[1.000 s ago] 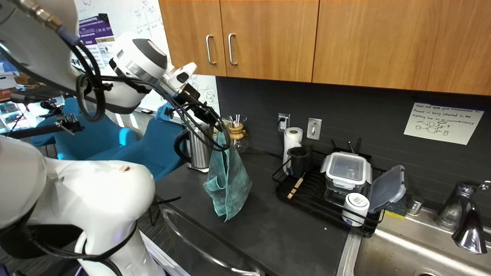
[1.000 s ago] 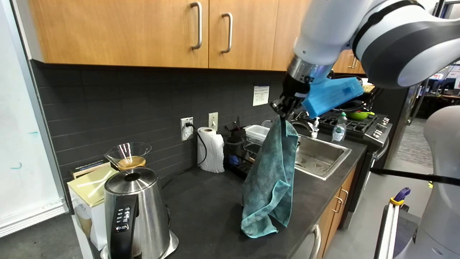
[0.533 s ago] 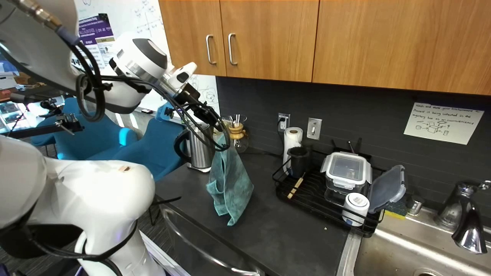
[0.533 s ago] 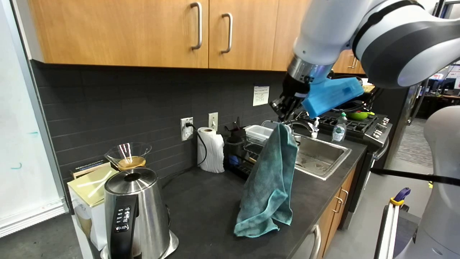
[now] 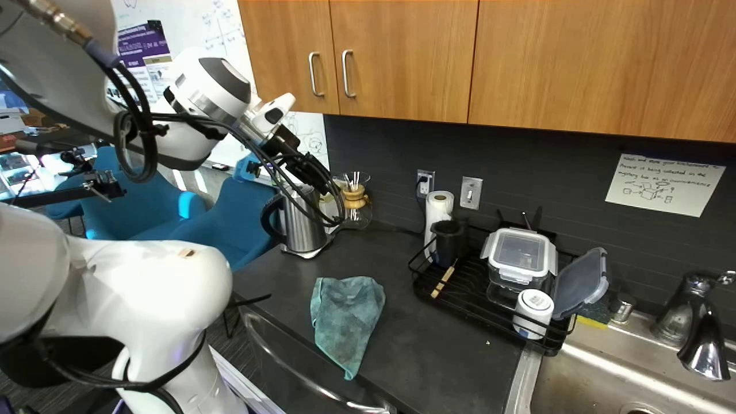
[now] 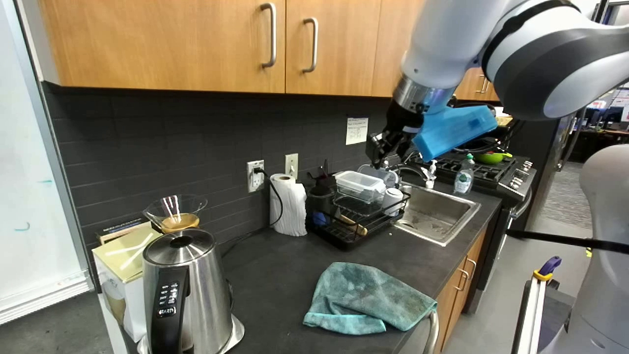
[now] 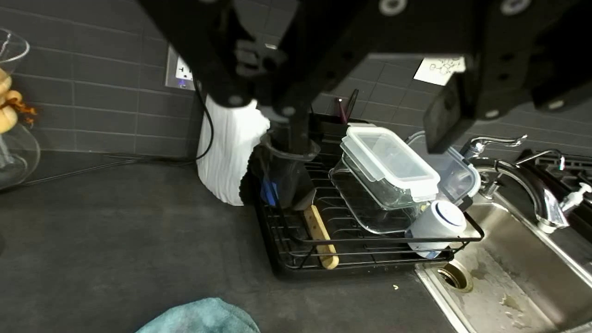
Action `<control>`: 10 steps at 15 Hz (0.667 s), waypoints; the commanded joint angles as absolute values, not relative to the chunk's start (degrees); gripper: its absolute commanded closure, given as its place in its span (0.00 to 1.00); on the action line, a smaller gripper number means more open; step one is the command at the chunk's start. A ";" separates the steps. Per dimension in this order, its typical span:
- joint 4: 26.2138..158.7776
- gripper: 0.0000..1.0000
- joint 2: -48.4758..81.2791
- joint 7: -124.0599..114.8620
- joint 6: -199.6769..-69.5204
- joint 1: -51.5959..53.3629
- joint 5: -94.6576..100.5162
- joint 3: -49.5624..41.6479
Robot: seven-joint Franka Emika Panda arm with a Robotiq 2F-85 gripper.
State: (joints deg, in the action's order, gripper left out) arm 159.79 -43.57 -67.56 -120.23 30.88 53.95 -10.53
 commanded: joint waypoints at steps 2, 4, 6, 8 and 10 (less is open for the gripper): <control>159.80 0.20 -43.57 -67.64 -120.23 30.88 53.95 -10.53; 159.80 0.06 -43.57 -67.64 -120.23 30.88 53.95 -10.53; 159.77 0.00 -42.62 -67.69 -121.68 31.03 54.36 -11.12; 159.65 0.00 -40.52 -67.37 -124.60 31.43 54.66 -12.20; 159.84 0.00 -42.07 -67.44 -123.53 30.91 53.97 -11.31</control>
